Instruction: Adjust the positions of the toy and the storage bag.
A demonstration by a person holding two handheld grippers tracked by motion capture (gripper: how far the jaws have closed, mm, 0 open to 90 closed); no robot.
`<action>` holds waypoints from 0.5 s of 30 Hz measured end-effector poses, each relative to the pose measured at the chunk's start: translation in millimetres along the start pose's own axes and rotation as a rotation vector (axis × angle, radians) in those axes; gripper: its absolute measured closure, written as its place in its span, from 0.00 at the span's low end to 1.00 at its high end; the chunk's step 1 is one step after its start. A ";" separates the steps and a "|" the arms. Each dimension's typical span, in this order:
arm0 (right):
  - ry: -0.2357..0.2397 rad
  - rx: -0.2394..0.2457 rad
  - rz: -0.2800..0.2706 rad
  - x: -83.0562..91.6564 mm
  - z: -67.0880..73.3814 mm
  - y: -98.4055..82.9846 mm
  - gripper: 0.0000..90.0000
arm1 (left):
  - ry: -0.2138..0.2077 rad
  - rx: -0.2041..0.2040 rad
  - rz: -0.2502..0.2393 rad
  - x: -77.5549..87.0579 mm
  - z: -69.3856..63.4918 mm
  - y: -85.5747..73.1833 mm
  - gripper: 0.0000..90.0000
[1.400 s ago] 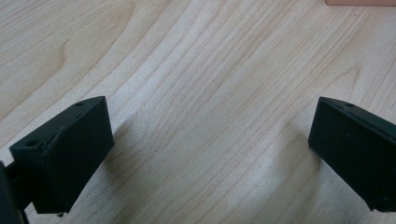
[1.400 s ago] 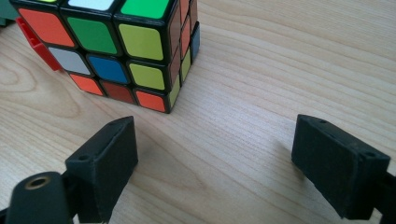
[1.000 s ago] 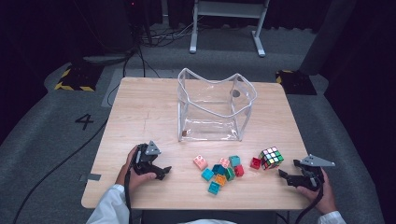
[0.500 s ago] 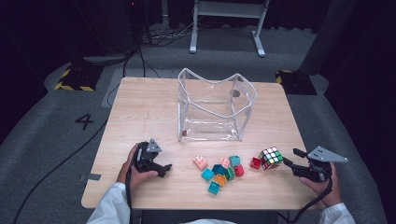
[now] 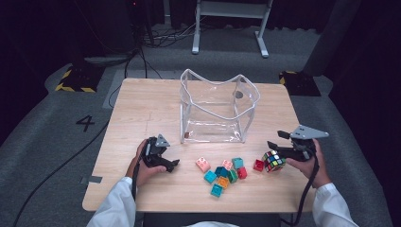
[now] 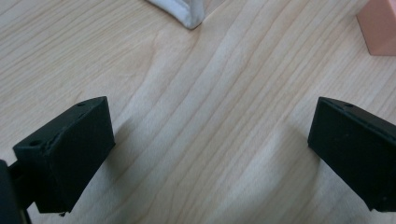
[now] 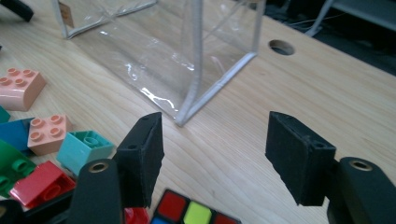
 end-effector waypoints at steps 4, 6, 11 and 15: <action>0.032 0.018 0.026 -20.3 7.1 12.0 0.45 | 0.003 -0.006 0.004 -5.4 5.7 8.0 0.00; 0.050 0.025 0.035 -29.6 10.3 17.9 0.45 | 0.006 -0.002 0.002 -8.8 8.8 12.5 0.00; 0.046 0.029 0.054 -47.0 15.5 33.7 0.50 | 0.007 -0.008 -0.002 -14.8 14.8 21.1 0.01; 0.040 0.035 0.052 -57.2 16.7 42.3 0.52 | 0.001 0.007 -0.017 -17.0 18.0 25.6 0.11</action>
Point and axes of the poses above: each handheld gripper's, and its own axes: x roughly backward along the jaws, y roughly out of its top, z roughly to its left, the point moved 6 cm from there along -x, roughly forward along the jaws, and after that the axes turned 9 degrees about -y, right-handed, at the moved point
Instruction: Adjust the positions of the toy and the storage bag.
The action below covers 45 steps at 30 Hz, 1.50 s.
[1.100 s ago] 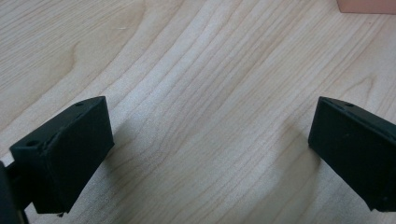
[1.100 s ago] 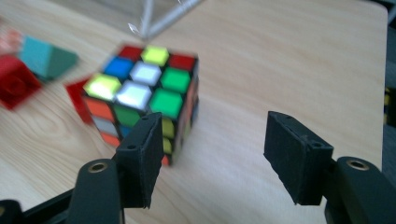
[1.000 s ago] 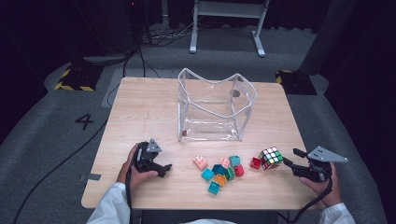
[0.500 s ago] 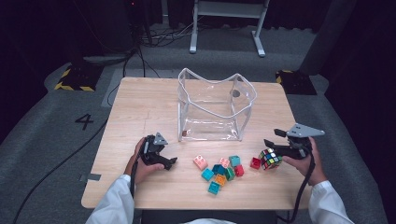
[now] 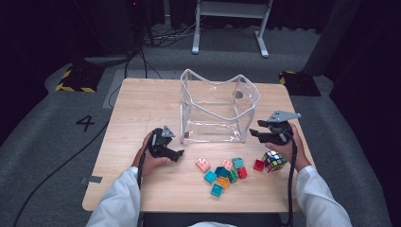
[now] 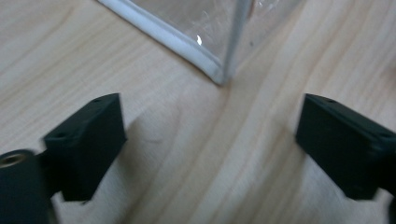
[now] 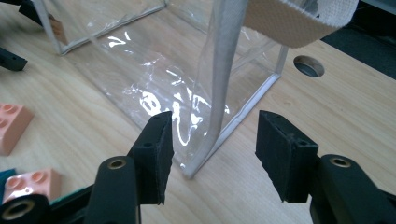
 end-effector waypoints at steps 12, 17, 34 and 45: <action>-0.014 0.025 -0.003 -19.7 3.4 12.1 0.77 | 0.006 -0.029 -0.163 13.3 -7.5 33.9 0.46; -0.041 0.057 0.000 -21.9 5.6 13.7 0.87 | -0.025 -0.034 -0.214 19.2 -11.9 49.0 0.62; 0.034 0.086 -0.029 -8.4 19.7 8.6 0.97 | -0.008 -0.078 -0.209 23.0 -15.1 47.5 0.96; 0.095 0.106 -0.031 17.3 41.7 -2.9 0.97 | -0.030 -0.139 -0.181 36.9 -33.1 28.8 0.96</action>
Point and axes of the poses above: each handheld gripper's, and its own axes: x roughly backward along the jaws, y roughly out of its top, z roughly to its left, the point moved 6 cm from there along -x, roughly forward along the jaws, and after that the axes turned 9 degrees about -y, right-handed, at the moved point
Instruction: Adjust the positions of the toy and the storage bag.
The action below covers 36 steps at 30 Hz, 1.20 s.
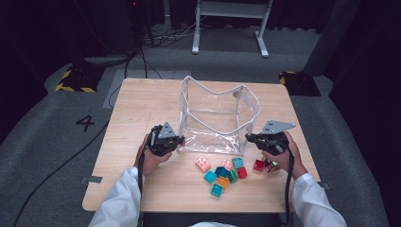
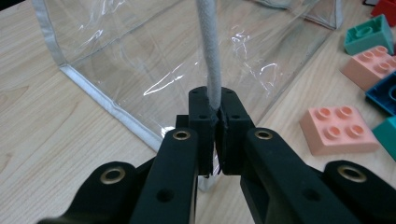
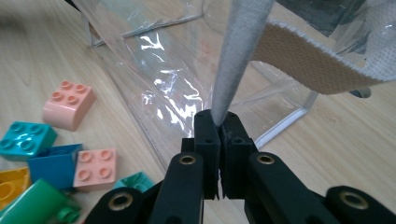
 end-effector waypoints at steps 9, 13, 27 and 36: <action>0.022 -0.007 -0.034 14.2 15.2 -8.8 0.97 | -0.022 -0.012 0.001 7.5 -16.5 -7.0 0.96; 0.029 -0.014 -0.045 18.7 18.9 -11.5 0.97 | -0.032 -0.024 0.014 10.1 -22.0 -9.1 0.95; 0.039 -0.010 -0.069 29.8 26.1 -19.8 0.97 | -0.045 -0.053 0.024 16.2 -32.8 -16.9 0.94; -0.057 -0.087 -0.106 44.9 9.8 -28.5 0.63 | 0.005 -0.031 0.070 19.7 -30.3 -29.0 0.66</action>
Point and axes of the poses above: each handheld gripper's, and its own axes: x roughly backward along the jaws, y roughly out of its top, z roughly to its left, the point moved 6 cm from there along -x, roughly forward along the jaws, and after that the axes turned 9 degrees about -y, right-handed, at the moved point
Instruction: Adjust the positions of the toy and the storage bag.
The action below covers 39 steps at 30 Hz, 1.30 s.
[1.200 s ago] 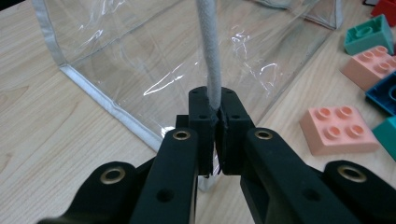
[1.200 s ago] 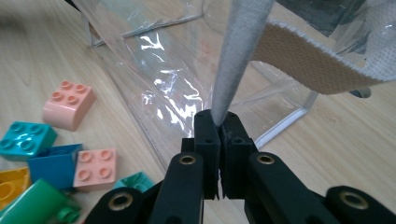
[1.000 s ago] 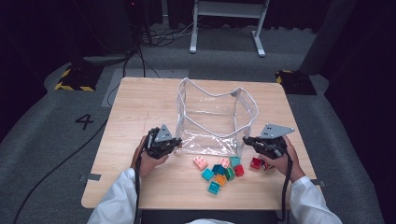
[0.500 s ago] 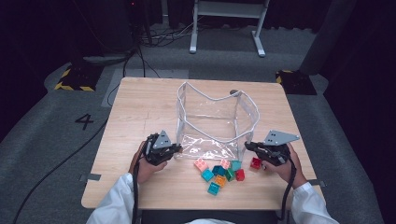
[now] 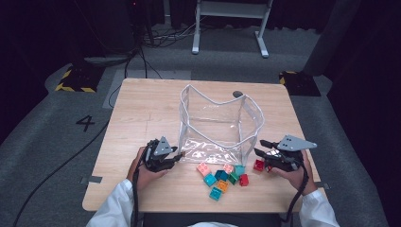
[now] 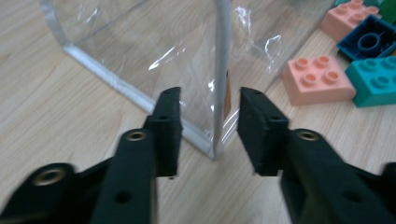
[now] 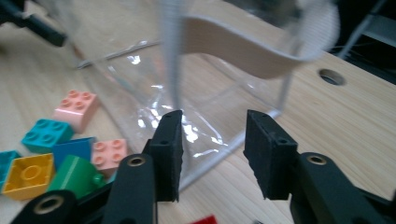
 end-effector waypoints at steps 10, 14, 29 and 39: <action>-0.162 -0.155 0.049 21.1 -44.1 -38.2 0.36 | 0.070 0.087 0.094 5.1 7.1 -34.6 0.25; -0.160 -0.159 0.092 20.3 -45.9 -52.6 0.34 | 0.063 0.106 0.118 6.0 8.3 -44.1 0.19; -0.138 -0.146 0.121 6.8 -34.4 -71.6 0.29 | 0.040 0.135 0.113 -0.8 10.9 -50.9 0.15; -0.125 -0.194 0.158 -7.6 -43.4 -91.7 0.32 | 0.026 0.160 0.110 -2.5 14.0 -52.4 0.09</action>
Point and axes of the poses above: each handheld gripper's, and its own axes: x roughly backward along the jaws, y roughly out of its top, z roughly to its left, the point moved 6 cm from there along -x, roughly forward along the jaws, and after that the axes turned 9 degrees about -y, right-handed, at the moved point
